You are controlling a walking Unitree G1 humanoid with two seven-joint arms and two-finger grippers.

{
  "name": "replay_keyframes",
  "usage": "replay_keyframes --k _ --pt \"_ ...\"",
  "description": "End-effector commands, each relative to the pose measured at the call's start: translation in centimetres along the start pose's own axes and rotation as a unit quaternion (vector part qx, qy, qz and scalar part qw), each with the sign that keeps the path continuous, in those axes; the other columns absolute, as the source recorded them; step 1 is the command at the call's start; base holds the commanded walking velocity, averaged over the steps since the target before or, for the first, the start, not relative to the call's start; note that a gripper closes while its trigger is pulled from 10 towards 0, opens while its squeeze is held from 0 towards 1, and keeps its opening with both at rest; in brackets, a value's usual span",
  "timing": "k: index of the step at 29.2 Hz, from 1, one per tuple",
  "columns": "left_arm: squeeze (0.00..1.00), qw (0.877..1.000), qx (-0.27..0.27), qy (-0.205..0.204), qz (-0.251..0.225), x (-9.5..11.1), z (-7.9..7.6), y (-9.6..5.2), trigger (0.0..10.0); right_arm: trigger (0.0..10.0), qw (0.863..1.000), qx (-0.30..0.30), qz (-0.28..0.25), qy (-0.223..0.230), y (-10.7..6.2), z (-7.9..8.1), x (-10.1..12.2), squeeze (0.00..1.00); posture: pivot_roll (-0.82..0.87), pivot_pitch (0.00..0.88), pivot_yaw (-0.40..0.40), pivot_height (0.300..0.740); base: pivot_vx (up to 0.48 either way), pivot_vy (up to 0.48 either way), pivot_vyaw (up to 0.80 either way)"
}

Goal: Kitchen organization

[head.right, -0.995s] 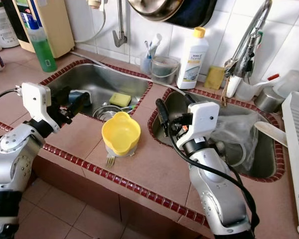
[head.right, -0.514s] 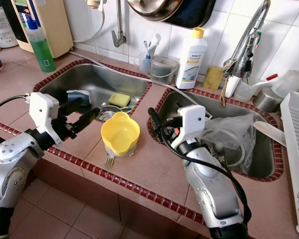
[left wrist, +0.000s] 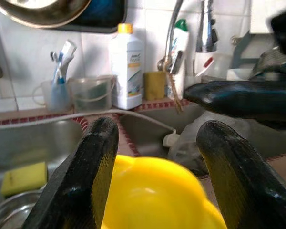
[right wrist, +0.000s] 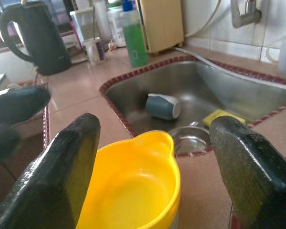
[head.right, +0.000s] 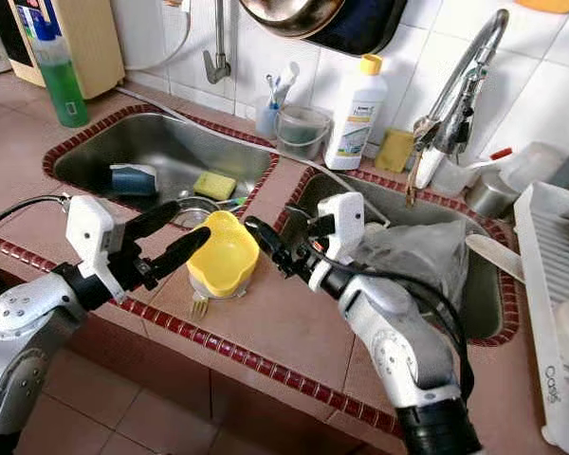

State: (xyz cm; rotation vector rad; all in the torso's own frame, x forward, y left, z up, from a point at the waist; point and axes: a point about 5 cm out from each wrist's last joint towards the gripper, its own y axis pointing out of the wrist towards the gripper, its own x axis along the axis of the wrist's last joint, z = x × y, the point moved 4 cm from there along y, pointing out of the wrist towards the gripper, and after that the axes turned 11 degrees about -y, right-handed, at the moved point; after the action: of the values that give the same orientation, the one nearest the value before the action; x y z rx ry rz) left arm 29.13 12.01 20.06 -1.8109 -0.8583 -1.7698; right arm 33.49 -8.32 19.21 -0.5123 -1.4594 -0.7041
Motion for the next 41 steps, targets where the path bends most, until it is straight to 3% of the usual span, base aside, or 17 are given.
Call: replay_keyframes --k 1,10,17,22,32,41 --pt "0.00 1.000 -0.008 0.005 -0.003 0.3 -0.7 0.1 10.0 10.0 1.000 -0.006 0.008 0.007 -0.3 -1.4 0.6 0.00 0.09 0.068 -0.158 0.740 0.000 0.000 0.00" --pt "0.00 1.000 -0.026 0.013 -0.009 0.8 -1.9 0.2 10.0 10.0 0.998 -0.002 0.060 0.017 0.3 -3.8 0.8 0.00 0.09 0.065 -0.176 0.740 0.000 0.000 0.00" --pt "0.00 1.000 -0.024 0.010 -0.014 1.1 -2.1 0.1 10.0 10.0 0.992 0.030 0.118 0.044 0.6 -4.3 -0.5 0.00 0.10 0.070 -0.185 0.740 0.000 0.000 0.00" --pt "0.00 0.999 -0.030 0.008 -0.013 1.1 -2.6 -0.2 10.0 10.0 0.985 0.059 0.145 0.066 0.7 -4.1 -1.5 0.00 0.11 0.078 -0.191 0.740 0.000 0.000 0.00" --pt "0.00 0.999 -0.046 -0.007 0.021 -0.7 -4.1 -0.7 10.0 10.0 0.976 0.096 0.175 0.089 1.6 -3.5 -3.1 0.00 0.11 0.118 -0.206 0.740 0.000 0.000 0.00" --pt "0.00 0.999 -0.045 -0.007 0.021 -0.6 -4.3 -0.9 10.0 10.0 0.971 0.111 0.186 0.105 2.7 -3.2 -4.1 0.00 0.12 0.139 -0.213 0.740 0.000 0.000 0.00"
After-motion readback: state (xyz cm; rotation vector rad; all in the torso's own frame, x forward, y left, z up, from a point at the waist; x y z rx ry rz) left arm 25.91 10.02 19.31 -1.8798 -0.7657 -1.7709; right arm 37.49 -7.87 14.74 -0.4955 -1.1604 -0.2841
